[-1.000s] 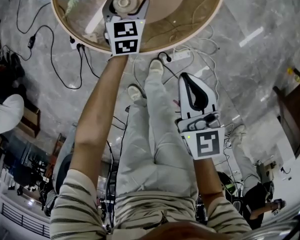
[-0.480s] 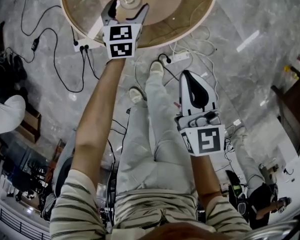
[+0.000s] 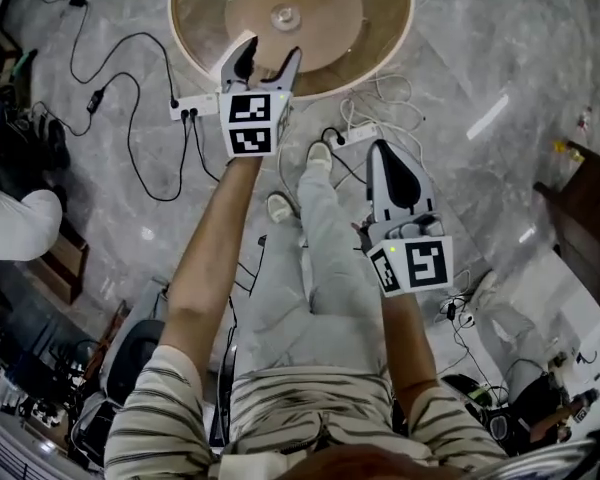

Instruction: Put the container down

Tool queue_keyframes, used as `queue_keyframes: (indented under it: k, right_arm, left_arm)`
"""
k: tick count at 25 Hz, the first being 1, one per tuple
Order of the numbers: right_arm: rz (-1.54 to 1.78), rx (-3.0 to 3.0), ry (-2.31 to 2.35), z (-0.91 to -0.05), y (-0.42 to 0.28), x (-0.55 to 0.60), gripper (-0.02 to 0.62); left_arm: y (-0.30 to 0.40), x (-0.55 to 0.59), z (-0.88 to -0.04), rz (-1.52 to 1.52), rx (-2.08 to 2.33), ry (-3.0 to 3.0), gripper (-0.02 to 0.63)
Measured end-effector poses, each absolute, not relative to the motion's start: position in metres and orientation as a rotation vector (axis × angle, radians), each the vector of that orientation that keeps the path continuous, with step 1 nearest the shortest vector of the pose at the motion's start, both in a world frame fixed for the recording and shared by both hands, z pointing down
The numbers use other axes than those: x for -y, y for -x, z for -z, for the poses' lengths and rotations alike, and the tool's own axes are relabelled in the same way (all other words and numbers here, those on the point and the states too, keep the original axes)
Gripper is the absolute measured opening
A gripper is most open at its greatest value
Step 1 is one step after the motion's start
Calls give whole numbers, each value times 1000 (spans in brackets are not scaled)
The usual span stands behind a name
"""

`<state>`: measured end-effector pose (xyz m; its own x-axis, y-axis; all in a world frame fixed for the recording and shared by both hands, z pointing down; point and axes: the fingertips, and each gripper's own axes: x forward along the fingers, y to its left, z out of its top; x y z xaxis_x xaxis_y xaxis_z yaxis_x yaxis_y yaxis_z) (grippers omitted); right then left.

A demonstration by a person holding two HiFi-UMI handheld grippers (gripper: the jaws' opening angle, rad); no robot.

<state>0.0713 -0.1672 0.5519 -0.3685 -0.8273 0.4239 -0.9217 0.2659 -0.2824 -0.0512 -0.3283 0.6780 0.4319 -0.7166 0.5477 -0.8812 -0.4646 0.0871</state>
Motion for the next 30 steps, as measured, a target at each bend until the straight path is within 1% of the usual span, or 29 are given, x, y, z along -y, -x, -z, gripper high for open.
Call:
queue_keyframes:
  k: [2, 4, 8, 18, 22, 30]
  right_arm:
    - [-706, 2350, -1646, -534, -64, 159, 9]
    - [-680, 2363, -1664, -516, -59, 149, 9]
    - [-619, 2393, -1729, -475, -49, 126, 9]
    - [-586, 2421, -1732, -383, -10, 73, 9]
    - [-529, 2464, -1723, -341, 7, 69, 9]
    - [-438, 2518, -1717, -264, 13, 63, 9]
  left_arm:
    - [64, 314, -653, -594, 1383, -2315, 254]
    - [77, 299, -628, -567, 1419, -2319, 180]
    - [95, 264, -577, -523, 1452, -2339, 144]
    - [122, 187, -445, -390, 1498, -2360, -6]
    - [129, 168, -396, -367, 1497, -2385, -6]
    - [127, 129, -303, -267, 1439, -2462, -5]
